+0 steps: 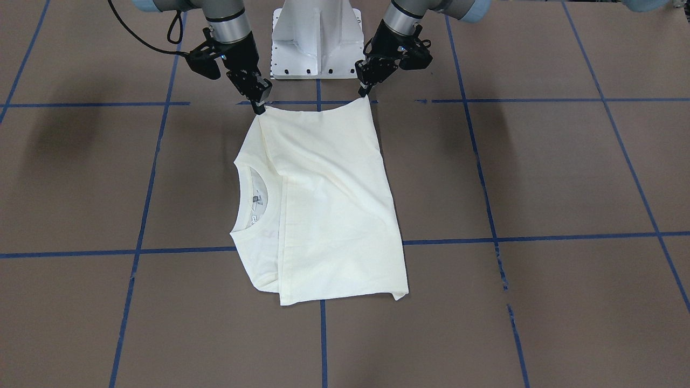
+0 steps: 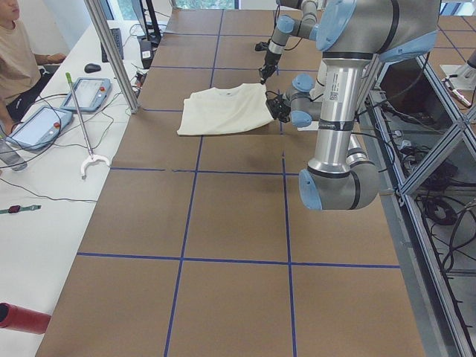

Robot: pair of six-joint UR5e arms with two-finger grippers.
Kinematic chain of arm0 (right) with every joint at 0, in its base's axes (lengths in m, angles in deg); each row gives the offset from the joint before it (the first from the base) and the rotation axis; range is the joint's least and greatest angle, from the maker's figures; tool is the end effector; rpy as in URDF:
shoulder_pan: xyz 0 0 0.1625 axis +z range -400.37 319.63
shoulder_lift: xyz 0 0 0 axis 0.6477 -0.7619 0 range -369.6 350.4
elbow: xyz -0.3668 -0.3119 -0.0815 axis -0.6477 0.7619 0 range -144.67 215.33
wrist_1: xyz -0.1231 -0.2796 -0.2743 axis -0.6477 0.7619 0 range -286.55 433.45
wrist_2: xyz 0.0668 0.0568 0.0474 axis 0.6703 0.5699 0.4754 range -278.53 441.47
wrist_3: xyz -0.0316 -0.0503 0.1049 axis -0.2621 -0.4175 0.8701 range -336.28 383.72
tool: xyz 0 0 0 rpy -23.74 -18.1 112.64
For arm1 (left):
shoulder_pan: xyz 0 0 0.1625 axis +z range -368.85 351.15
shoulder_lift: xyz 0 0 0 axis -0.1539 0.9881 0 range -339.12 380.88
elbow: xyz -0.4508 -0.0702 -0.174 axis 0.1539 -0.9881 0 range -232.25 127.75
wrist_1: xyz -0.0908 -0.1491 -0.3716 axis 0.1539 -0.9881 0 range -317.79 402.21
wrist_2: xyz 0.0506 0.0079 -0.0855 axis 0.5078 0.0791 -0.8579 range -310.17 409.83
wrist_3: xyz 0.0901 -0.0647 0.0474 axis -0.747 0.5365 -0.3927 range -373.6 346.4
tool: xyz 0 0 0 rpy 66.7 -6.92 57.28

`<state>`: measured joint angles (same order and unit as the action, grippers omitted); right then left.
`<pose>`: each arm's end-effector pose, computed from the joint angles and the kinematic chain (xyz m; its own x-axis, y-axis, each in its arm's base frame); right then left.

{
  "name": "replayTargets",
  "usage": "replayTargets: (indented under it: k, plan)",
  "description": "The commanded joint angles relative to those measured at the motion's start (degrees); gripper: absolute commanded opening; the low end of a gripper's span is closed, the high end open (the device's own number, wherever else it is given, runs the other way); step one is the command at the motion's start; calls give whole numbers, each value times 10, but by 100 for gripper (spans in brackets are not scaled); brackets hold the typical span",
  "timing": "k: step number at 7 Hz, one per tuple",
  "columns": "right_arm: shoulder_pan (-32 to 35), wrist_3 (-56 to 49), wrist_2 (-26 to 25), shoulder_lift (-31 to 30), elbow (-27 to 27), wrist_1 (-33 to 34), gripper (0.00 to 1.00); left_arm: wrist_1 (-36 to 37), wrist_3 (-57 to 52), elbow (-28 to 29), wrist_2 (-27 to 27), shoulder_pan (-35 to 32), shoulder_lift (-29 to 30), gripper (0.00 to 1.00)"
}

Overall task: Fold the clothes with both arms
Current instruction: 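Grasp the near shirt corners with both grippers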

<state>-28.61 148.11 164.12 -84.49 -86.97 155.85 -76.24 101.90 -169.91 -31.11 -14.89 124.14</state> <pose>-0.5035 -0.2568 0.3349 0.2912 0.6327 0.7176 -0.5685 0.7177 -0.4021 0.5330 -0.2095 0.3322 0.2086 -0.4496 -0.8685 0.3769 0.8564 -0.3528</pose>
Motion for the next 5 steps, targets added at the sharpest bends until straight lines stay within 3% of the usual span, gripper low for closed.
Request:
replayTargets:
  k: [1, 2, 3, 4, 5]
  plan:
    - [-11, 0, 3, -50, -80, 6, 0, 3, -1, -50, -2, 5, -1, 0]
    - [16, -18, 14, -39, -74, 6, 0, 6, -11, -49, -3, -6, 7, 0]
    - [78, -95, 58, 1, -53, 6, 0, 35, -92, -46, -34, -92, 35, 0]
    - [151, -109, 126, 61, 8, 6, 0, 59, -149, -23, -109, -166, 57, 0]
    - [218, -116, 185, 113, 75, 3, 0, 61, -167, 26, -126, -205, 96, 0]
